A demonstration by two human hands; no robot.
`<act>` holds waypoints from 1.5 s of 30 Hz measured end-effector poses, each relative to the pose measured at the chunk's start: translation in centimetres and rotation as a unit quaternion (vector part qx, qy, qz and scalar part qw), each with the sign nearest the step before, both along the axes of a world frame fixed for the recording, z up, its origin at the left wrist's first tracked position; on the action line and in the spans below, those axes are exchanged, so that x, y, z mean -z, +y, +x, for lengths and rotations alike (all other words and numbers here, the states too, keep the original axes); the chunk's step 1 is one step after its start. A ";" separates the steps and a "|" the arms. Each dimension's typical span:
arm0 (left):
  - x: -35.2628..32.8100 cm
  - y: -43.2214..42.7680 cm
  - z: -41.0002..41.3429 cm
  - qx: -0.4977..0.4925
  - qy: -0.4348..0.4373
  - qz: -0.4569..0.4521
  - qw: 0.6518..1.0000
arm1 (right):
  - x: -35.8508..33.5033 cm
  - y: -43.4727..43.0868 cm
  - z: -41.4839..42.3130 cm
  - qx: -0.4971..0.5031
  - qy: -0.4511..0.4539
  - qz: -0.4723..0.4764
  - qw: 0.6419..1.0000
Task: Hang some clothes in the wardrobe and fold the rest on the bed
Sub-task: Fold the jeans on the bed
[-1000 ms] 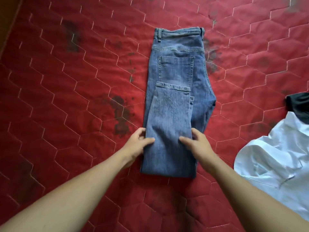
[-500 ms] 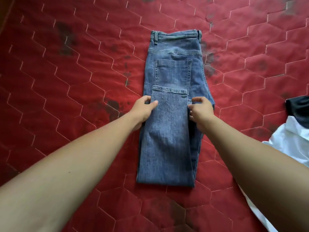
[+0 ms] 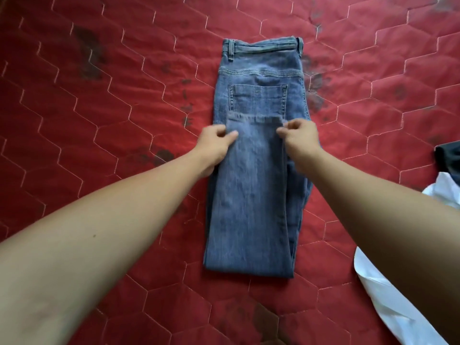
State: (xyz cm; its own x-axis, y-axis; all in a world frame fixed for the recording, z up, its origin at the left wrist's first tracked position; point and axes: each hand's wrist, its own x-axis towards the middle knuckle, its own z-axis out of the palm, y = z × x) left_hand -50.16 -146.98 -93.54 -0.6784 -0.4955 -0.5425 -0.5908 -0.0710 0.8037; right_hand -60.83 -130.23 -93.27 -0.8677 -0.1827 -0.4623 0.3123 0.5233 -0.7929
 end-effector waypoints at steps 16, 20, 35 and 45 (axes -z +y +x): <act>-0.5 6.5 20.3 0.077 -0.251 0.237 0.935 | 0.7 13.9 19.0 -0.054 -0.381 -0.049 0.922; -0.9 8.2 22.7 0.106 -0.264 0.204 0.937 | 1.1 14.7 21.2 -0.102 -0.335 0.015 0.936; 0.7 3.6 9.0 0.033 -0.069 -0.025 0.997 | 0.0 10.3 10.3 0.070 -0.096 0.047 0.992; 3.0 1.8 6.4 0.045 -0.089 -0.035 0.994 | -0.8 11.2 6.1 0.324 -0.355 -0.221 0.848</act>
State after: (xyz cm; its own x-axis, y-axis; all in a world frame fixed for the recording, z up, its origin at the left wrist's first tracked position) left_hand -43.78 -145.15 -96.49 -0.6177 -0.4780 -0.6245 -0.7260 0.0413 0.6864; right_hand -54.76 -119.05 -92.52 -0.3831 -0.0648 -0.9214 0.9022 -0.2405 -0.3581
